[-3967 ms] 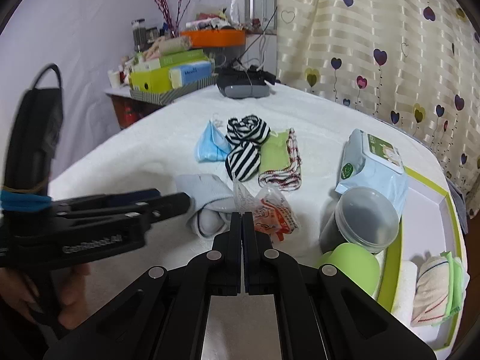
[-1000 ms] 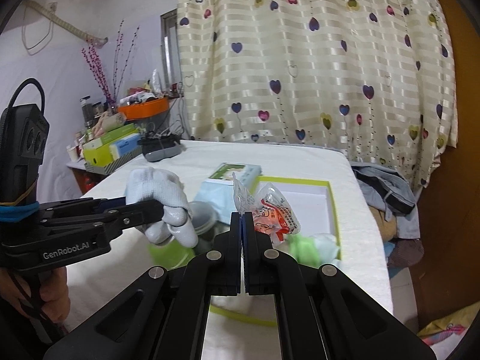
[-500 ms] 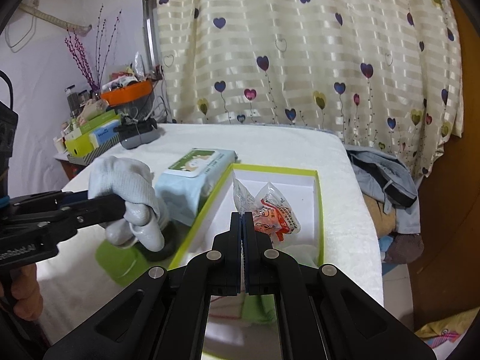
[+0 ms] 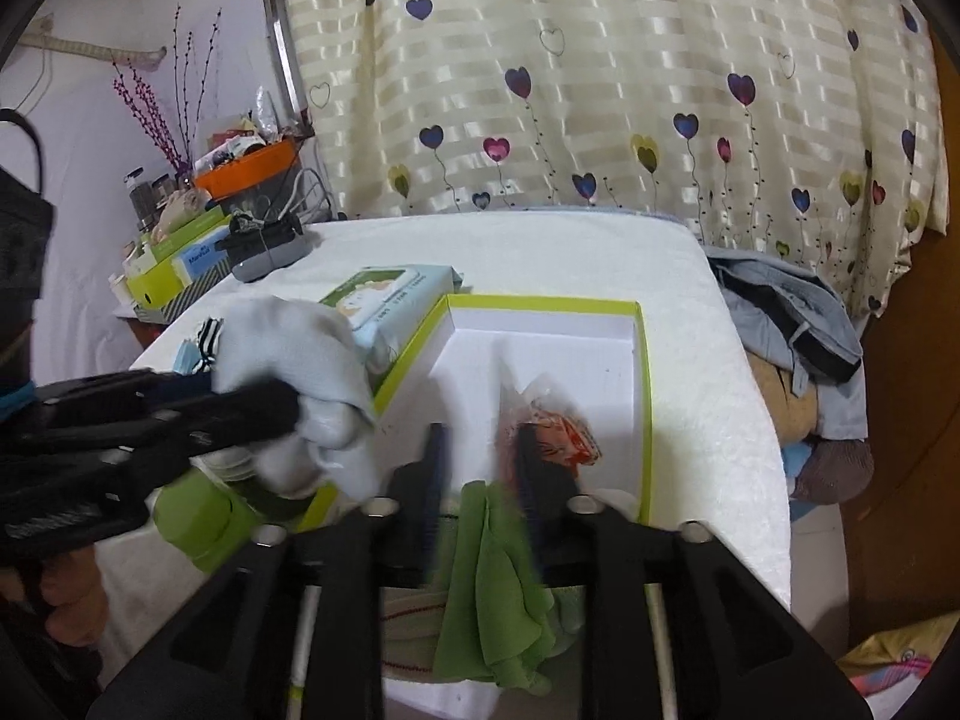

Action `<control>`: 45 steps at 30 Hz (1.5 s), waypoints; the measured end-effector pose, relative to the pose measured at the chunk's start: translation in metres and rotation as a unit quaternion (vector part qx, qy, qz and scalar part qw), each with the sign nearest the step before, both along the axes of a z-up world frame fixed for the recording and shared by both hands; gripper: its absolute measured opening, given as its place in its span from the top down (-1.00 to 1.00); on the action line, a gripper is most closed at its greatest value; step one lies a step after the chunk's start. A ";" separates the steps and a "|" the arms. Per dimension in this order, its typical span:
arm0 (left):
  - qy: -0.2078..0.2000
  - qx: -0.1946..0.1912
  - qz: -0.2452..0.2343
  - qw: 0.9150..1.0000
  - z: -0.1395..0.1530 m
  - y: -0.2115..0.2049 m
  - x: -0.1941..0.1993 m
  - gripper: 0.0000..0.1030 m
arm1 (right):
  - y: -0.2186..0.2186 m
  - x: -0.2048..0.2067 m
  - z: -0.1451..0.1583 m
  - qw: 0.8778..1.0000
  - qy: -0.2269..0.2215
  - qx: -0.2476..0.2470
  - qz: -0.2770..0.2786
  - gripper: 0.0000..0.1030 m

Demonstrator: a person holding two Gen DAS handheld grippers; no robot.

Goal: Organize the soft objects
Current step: 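Carry the grey sock and clear bag over the green-rimmed box with both grippers, then open both grippers to drop the sock and bag into the box, then move both grippers back toward the striped cloths and blue mask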

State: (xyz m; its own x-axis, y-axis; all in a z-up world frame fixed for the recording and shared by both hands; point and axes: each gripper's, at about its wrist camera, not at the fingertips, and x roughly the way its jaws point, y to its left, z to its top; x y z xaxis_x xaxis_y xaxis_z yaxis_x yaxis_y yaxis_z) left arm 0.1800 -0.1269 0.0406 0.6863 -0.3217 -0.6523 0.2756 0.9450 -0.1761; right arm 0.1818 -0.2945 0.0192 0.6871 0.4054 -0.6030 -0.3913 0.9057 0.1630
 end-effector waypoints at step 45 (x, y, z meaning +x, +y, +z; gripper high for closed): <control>-0.027 -0.009 -0.001 1.000 0.013 0.028 -0.060 0.06 | 0.000 -0.091 0.024 0.997 -0.014 -0.002 -0.070 0.03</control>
